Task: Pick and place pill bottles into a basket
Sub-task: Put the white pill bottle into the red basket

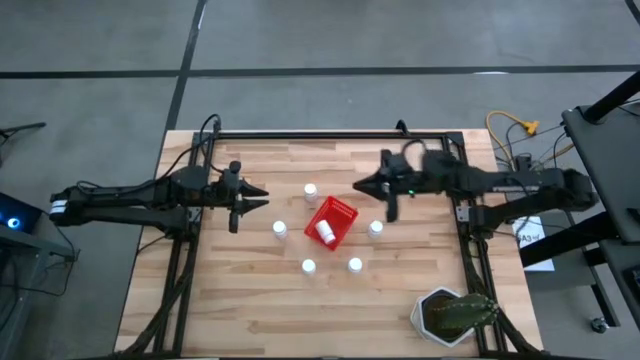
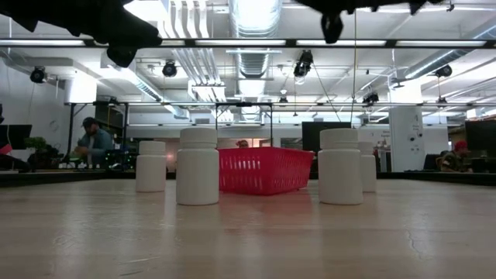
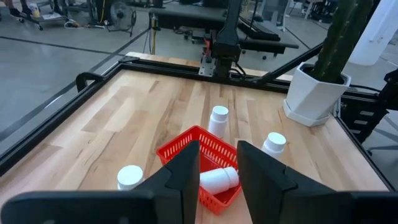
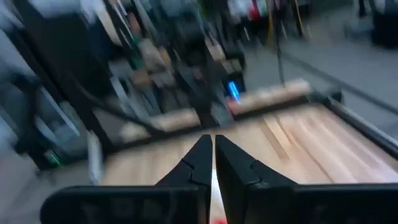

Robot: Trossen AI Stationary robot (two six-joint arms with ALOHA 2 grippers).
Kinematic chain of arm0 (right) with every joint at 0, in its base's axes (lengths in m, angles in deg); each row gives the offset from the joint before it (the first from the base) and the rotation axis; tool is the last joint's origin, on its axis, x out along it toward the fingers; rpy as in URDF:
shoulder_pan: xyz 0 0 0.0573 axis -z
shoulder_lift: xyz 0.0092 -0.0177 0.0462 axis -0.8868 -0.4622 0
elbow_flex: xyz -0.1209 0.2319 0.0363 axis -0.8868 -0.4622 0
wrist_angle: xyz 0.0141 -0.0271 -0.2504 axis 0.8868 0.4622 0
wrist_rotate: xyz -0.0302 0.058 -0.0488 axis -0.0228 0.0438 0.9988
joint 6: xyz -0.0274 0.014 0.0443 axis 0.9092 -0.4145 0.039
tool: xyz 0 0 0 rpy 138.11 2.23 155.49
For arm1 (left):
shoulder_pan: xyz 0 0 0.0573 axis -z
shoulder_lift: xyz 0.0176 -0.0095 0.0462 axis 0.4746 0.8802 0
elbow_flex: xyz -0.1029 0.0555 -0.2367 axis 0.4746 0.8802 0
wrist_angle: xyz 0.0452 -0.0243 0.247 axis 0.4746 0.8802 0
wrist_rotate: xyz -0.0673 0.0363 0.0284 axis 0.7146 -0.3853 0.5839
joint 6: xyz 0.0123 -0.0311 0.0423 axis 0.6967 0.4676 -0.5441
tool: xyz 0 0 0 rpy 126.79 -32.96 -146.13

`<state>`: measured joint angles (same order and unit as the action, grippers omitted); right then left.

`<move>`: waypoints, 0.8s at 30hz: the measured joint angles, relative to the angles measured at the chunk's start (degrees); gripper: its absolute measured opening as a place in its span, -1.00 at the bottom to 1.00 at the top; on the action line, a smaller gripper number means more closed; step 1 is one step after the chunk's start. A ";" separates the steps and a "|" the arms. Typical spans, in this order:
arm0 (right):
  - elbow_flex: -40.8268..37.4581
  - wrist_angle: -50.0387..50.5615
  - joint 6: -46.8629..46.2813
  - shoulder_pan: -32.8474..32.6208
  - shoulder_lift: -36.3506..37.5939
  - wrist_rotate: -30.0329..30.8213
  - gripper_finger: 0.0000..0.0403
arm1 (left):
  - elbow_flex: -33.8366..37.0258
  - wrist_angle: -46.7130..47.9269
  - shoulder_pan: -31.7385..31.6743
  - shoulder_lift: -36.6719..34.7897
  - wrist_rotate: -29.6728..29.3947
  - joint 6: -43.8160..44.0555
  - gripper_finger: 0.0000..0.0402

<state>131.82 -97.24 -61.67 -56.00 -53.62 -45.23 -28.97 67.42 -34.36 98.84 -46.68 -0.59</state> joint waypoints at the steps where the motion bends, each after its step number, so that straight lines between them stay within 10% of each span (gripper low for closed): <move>1: -2.90 -4.05 -0.49 0.01 1.66 -0.02 -0.95 | 0.04 -0.03 -0.01 0.02 0.00 0.00 -0.54; 10: -16.80 -11.11 0.18 0.02 10.29 -0.14 -0.96 | 0.10 -4.60 0.00 1.30 0.00 -0.07 -0.54; 24: -16.83 -10.69 -2.94 0.03 10.47 -0.21 -0.96 | 0.13 -6.04 -0.02 5.59 -0.01 0.33 -0.54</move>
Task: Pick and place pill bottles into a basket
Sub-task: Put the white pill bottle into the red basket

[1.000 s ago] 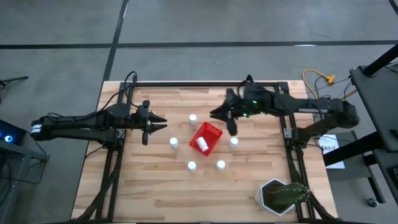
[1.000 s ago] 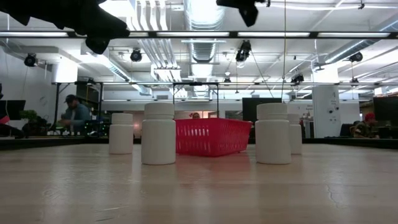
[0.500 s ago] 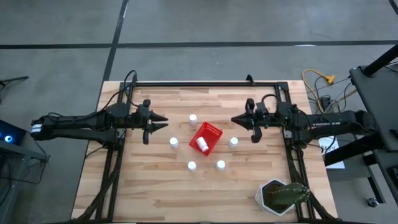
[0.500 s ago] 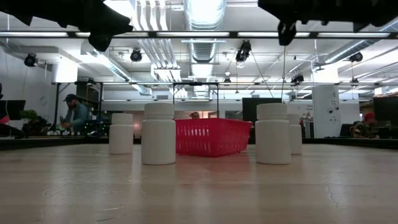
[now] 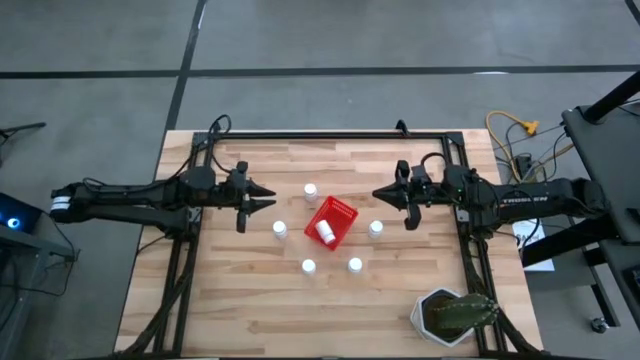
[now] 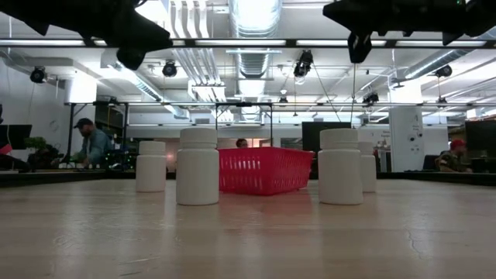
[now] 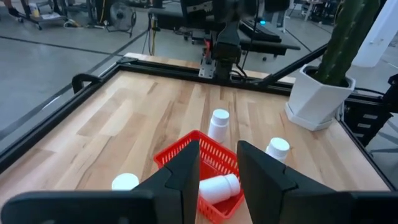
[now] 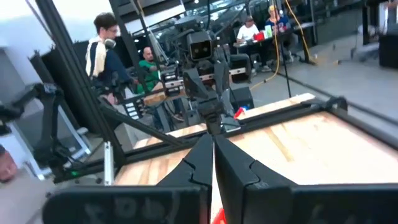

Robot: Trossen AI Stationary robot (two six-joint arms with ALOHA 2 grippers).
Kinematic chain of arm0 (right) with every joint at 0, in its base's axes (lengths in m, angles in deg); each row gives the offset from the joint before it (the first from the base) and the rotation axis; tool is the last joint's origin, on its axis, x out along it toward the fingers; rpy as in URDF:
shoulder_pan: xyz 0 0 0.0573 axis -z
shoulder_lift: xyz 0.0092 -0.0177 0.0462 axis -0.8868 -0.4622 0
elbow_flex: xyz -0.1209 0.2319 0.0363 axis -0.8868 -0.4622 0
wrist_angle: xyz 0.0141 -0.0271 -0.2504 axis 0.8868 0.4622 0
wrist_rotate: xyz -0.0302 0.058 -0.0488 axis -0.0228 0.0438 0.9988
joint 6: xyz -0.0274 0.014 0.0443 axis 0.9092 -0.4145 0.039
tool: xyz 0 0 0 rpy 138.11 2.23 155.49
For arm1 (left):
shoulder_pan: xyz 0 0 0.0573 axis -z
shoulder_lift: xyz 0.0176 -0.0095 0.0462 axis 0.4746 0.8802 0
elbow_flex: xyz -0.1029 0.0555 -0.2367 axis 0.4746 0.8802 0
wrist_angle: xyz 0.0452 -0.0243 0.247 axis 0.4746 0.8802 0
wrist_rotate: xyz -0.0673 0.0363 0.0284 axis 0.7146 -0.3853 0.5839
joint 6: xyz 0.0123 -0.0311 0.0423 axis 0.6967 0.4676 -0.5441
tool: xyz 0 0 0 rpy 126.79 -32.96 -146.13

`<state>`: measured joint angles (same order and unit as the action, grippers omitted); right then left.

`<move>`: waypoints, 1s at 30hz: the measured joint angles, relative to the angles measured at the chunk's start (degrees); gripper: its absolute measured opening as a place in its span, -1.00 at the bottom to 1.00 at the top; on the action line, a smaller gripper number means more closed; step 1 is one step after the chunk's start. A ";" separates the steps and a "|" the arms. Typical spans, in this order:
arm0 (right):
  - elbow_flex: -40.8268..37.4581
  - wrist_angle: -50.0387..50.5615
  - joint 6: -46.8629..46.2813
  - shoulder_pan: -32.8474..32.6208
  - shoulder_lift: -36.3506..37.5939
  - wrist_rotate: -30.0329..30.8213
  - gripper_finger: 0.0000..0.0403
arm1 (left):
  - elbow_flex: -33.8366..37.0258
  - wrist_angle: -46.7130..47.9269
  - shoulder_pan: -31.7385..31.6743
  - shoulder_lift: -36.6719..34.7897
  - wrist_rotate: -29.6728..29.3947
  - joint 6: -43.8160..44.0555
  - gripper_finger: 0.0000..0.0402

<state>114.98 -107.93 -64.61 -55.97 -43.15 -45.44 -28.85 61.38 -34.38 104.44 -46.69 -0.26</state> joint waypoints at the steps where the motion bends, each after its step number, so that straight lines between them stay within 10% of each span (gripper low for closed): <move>1: 0.01 0.15 -1.20 0.02 0.02 0.00 -0.96 | 0.00 -0.18 0.02 0.37 0.01 0.02 -0.54; 30: -0.05 5.06 -1.30 0.02 0.02 -0.02 -0.96 | -11.48 4.49 0.00 12.80 10.01 -15.65 -0.99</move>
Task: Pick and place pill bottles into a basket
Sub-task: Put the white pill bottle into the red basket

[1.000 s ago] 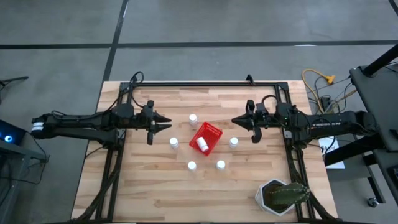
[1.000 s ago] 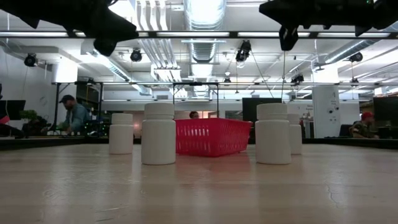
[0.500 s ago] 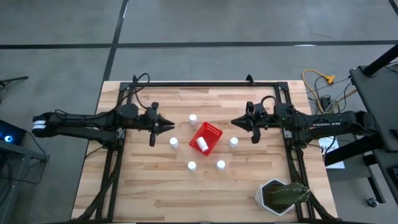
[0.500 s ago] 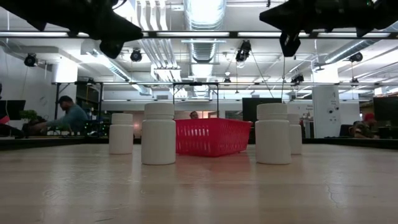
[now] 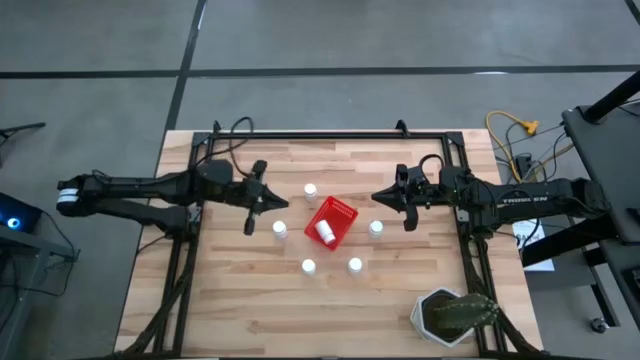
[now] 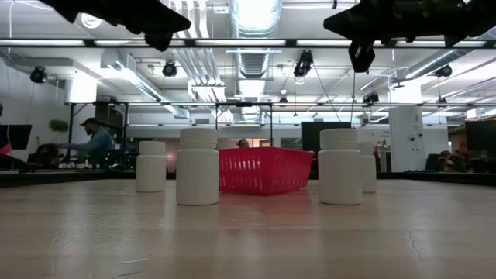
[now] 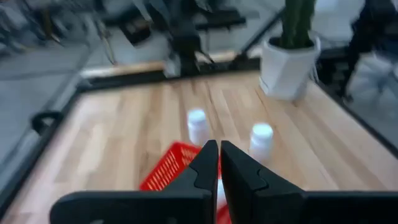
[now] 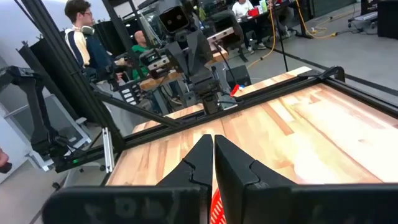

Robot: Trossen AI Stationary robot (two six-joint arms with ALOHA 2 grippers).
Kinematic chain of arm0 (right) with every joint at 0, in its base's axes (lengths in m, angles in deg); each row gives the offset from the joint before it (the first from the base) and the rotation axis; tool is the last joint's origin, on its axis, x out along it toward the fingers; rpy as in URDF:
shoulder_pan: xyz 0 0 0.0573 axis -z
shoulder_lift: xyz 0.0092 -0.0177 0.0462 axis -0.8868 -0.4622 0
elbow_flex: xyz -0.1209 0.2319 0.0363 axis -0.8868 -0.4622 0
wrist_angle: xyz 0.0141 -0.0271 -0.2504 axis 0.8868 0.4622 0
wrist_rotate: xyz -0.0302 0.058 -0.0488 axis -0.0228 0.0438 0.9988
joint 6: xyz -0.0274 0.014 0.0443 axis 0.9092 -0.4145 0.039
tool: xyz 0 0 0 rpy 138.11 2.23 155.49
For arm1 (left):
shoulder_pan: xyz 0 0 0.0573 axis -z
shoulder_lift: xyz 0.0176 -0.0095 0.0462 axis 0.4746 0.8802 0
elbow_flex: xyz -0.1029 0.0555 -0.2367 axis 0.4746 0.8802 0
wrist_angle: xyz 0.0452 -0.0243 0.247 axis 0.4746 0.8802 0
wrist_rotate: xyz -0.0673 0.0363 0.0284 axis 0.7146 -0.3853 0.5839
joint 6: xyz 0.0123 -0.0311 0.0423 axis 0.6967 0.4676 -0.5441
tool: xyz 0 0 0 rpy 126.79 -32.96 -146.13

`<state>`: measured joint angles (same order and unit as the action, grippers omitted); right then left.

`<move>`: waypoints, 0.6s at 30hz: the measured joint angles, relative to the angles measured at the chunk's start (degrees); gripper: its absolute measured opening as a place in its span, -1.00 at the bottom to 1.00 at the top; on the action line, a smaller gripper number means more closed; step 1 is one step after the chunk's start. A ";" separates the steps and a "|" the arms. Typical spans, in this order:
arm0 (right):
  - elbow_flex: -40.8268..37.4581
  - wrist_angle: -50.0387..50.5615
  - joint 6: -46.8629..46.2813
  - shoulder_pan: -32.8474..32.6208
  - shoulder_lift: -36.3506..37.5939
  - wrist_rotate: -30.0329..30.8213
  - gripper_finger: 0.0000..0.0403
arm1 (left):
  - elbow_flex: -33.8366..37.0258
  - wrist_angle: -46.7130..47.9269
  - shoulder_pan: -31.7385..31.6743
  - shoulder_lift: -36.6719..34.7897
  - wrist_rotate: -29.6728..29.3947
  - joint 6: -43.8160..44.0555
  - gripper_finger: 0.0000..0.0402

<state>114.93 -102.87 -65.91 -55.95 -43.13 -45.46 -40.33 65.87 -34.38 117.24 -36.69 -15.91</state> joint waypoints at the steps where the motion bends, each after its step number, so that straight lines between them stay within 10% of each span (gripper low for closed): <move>1: 0.00 0.00 0.00 0.00 0.00 0.00 -0.96 | -1.56 2.43 0.00 1.41 0.76 -0.97 -0.99; 18: -7.36 -3.10 1.09 -0.02 10.20 -0.37 -0.96 | -23.01 20.37 -0.99 18.74 3.53 -14.73 -0.99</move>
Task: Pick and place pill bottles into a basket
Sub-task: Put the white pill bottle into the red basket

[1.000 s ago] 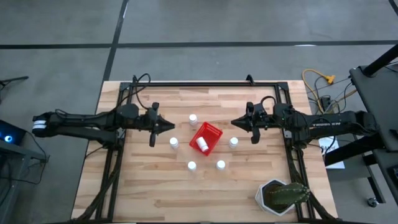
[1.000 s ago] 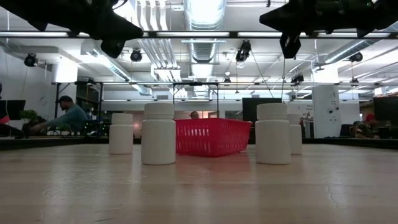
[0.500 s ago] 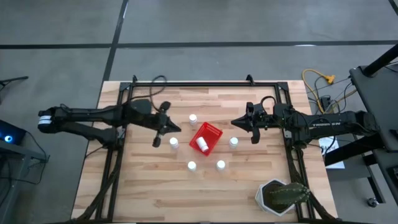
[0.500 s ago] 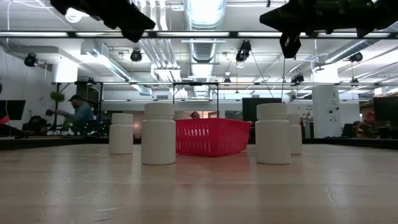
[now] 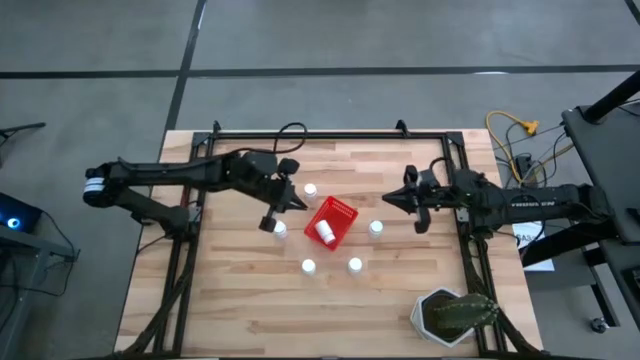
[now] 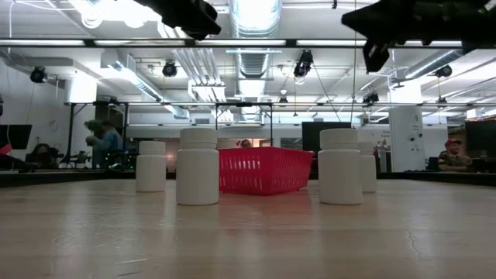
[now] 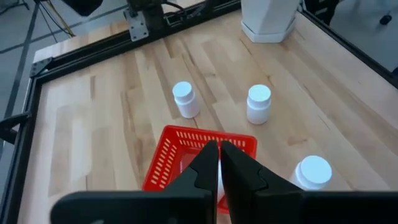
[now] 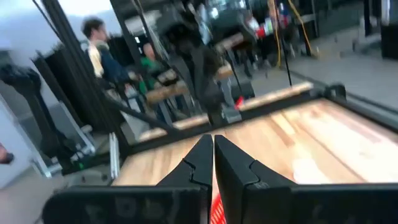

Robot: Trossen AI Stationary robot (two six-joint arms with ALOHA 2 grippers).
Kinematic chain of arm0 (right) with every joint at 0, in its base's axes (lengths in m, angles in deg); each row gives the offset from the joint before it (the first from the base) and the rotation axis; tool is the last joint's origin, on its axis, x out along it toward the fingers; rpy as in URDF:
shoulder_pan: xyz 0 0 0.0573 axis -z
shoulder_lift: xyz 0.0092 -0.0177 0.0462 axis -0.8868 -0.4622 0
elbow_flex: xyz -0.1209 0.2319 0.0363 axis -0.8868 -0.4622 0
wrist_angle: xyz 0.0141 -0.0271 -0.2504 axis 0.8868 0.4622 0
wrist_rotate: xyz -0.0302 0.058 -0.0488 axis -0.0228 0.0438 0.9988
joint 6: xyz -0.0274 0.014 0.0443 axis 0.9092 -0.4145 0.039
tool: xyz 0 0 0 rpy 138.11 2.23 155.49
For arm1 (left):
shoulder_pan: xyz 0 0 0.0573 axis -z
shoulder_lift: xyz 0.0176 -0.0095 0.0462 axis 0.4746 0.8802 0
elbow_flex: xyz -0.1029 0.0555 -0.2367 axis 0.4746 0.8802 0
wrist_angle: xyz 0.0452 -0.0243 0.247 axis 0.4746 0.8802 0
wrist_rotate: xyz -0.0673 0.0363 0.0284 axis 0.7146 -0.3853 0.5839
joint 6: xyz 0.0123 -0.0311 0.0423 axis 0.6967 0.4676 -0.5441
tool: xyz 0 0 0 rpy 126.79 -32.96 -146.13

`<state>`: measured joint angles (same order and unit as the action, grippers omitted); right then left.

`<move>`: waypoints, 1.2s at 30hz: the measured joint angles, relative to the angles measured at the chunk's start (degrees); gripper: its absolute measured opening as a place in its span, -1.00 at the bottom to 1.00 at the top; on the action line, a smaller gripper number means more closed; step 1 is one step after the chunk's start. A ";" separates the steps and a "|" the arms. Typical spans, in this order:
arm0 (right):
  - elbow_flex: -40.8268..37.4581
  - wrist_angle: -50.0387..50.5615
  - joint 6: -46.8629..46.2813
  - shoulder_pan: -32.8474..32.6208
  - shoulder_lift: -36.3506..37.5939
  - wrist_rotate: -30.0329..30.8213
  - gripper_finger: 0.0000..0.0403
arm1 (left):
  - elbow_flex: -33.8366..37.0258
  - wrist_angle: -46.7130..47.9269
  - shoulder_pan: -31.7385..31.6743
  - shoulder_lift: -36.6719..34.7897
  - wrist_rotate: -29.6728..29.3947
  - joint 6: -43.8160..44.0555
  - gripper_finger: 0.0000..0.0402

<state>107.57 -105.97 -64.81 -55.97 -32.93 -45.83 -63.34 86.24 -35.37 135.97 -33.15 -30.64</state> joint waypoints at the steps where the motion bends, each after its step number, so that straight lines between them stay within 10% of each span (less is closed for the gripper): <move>1: -1.32 -0.56 -0.28 0.00 1.70 0.12 -0.96 | 0.10 0.00 -0.14 -0.01 0.00 0.02 -0.99; 36: -18.01 -0.97 11.27 -0.28 20.26 -6.13 -0.96 | -0.26 0.12 -1.17 3.10 1.88 0.06 -0.99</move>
<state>89.56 -106.94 -53.54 -56.25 -12.68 -51.95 -63.60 86.36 -36.54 139.08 -31.27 -30.58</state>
